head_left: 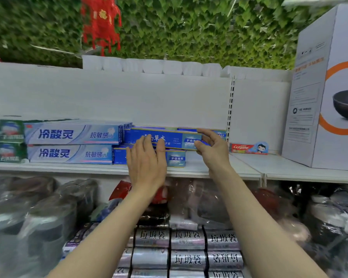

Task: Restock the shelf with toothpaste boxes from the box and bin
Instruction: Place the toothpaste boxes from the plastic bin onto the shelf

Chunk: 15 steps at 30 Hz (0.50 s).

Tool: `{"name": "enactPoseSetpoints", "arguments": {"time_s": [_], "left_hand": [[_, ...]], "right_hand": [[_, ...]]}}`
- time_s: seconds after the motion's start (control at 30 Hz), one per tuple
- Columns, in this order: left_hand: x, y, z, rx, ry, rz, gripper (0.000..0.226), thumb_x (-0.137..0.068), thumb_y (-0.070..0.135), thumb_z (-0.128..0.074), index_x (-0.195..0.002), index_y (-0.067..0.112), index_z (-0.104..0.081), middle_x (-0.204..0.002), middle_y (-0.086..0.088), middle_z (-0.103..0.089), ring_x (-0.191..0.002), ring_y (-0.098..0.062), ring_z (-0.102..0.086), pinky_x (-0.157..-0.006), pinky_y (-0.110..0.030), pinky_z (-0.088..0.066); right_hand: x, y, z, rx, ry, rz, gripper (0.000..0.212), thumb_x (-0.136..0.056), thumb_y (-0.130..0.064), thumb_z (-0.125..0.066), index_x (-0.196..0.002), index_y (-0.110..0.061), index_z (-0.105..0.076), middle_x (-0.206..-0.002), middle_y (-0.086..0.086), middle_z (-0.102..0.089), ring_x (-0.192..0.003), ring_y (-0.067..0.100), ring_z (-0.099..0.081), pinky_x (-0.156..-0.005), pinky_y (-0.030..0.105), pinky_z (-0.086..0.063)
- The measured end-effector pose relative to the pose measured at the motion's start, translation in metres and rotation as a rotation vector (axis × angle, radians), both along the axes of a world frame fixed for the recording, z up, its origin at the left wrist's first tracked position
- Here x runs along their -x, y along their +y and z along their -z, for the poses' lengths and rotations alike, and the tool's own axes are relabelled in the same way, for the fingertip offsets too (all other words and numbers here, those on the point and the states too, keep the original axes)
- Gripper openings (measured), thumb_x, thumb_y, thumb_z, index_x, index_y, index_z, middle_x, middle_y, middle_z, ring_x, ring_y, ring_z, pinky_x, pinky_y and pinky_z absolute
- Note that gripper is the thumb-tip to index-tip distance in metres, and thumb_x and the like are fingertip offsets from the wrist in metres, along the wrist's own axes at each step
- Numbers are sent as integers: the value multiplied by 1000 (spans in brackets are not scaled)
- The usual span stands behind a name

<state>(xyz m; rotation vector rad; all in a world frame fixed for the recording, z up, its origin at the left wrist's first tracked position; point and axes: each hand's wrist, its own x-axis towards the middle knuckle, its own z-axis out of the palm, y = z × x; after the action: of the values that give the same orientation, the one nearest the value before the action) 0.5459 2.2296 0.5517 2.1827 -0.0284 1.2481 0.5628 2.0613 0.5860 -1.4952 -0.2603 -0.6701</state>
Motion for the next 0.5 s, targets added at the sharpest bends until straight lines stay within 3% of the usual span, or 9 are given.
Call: {"name": "enactPoseSetpoints", "arguments": {"time_s": [0.07,0.2,0.33,0.43,0.5], "left_hand": [[-7,11,-1,-74,52,-49,86,-92,62,-2,-138,11,-54,-147,-9,-51,-139,-28,-41,-121,-51,-15],[-12,22,-5,-127,62,-78,88,-92,63,1,-133,14,-59,-144,-8,-53,-138,-27,-42,-124,-48,-9],[-8,20,-7,-127,47,-68,87,-91,64,-1,-129,12,-61,-141,-10,-54,-133,-28,-44,-123,-45,-13],[-11,14,-10,-128,60,-77,88,-92,63,-1,-124,10,-63,-135,-11,-57,-127,-29,-50,-123,-47,-15],[-14,13,-14,-131,82,-99,87,-93,63,-1,-122,9,-63,-130,-13,-60,-120,-31,-54,-123,-47,-15]], "right_hand": [[-16,10,2,20,27,-4,40,-89,-2,-66,-103,-39,-71,-118,0,-72,-112,16,-67,-91,39,-58],[-16,19,0,100,55,90,49,-95,-21,-69,-141,-32,-55,-124,-8,-58,-113,7,-58,-87,20,-45],[-1,24,7,107,-85,262,41,-101,-37,-55,-141,-39,-49,-103,-16,-65,-115,16,-56,-94,31,-43],[5,31,15,190,-76,233,41,-102,-40,-48,-143,-43,-45,-94,-17,-63,-109,19,-58,-100,41,-45],[6,33,13,261,-57,207,43,-103,-39,-45,-146,-42,-42,-93,-16,-63,-104,15,-59,-100,40,-45]]}}
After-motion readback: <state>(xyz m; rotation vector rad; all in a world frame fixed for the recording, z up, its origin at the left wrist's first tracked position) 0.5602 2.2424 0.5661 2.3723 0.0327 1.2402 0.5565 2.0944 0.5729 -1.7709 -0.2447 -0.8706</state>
